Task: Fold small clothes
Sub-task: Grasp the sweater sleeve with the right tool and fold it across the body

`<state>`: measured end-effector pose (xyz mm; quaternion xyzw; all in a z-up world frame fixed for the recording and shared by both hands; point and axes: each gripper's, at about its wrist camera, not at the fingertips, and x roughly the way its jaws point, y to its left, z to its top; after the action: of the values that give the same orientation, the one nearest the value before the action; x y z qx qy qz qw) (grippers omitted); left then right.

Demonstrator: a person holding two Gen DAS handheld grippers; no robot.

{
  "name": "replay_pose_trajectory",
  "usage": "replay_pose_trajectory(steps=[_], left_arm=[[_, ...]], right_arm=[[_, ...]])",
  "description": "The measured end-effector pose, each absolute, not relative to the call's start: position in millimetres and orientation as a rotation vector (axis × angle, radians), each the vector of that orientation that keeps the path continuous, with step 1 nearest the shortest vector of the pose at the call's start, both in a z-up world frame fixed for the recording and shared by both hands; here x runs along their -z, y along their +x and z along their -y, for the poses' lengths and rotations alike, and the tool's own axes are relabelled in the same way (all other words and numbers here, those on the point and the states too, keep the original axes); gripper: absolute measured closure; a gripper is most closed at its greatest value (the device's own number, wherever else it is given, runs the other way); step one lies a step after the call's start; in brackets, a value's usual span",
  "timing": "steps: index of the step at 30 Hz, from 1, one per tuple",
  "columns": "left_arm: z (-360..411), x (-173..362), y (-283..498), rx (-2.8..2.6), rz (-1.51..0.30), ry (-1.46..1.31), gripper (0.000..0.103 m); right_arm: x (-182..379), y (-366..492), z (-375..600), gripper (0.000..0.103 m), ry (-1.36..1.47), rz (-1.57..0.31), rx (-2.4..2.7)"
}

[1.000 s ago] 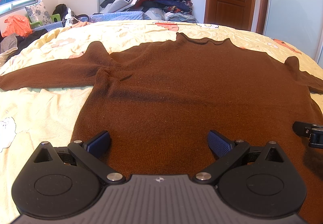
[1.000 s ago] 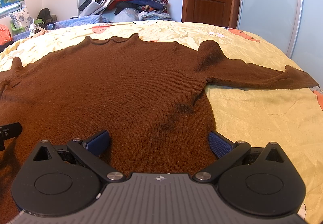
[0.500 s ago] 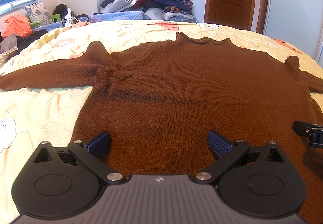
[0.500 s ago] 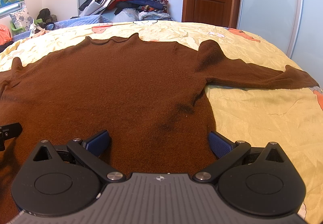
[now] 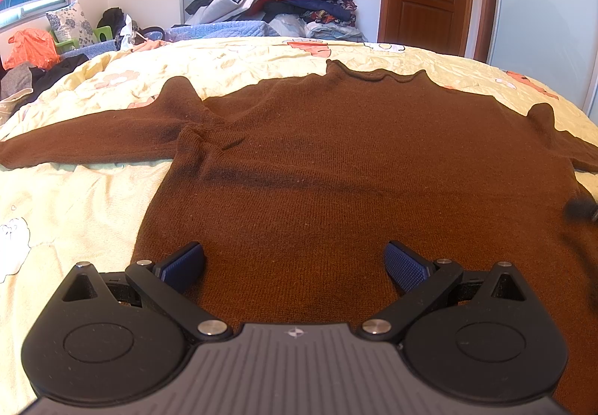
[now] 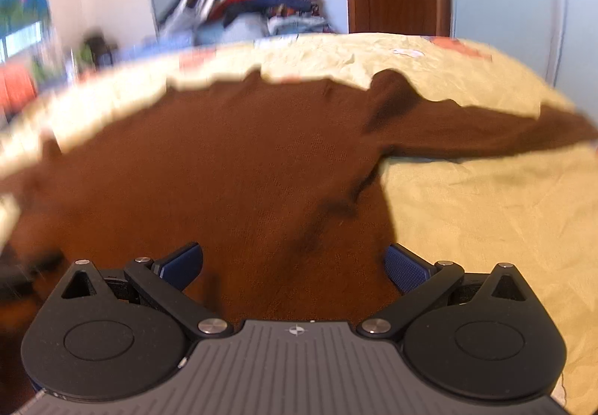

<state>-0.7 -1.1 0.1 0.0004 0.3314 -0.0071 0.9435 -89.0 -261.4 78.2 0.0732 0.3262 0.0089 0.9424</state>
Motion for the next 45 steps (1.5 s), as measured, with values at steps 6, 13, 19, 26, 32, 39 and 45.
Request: replay_pose_trajectory(steps=[6,13,19,26,32,39,45], left_arm=[[1.0,0.0,-0.8,0.014,-0.676,0.001,0.000],[0.8,0.0,-0.8,0.014,-0.676,0.001,0.000],[0.8,-0.1,-0.8,0.014,-0.676,0.001,0.000],[0.9,0.1,-1.2,0.015,-0.676,0.001,0.000],[1.3,0.0,-0.8,0.016,-0.676,0.000,0.000],[1.5,-0.1,-0.6,0.015,-0.676,0.001,0.000],[1.4,-0.1,-0.7,0.016,-0.676,0.001,0.000]], right_arm=[[-114.4,-92.0,364.8,0.000,0.275,-0.504,0.065],[-94.6,-74.9,567.3,0.002,0.993,-0.366,0.251],[-60.7,-51.8,635.7,0.038,1.116,-0.330,0.405],[-53.0,-23.2,628.9,0.055,1.059,-0.363,0.382],[-58.1,-37.9,645.7,0.090,1.091,-0.346,0.444],[-135.0,-43.7,558.1,0.090,0.857,-0.250,0.216],[-172.5,-28.0,333.5,0.088,0.563,-0.354,-0.350]])
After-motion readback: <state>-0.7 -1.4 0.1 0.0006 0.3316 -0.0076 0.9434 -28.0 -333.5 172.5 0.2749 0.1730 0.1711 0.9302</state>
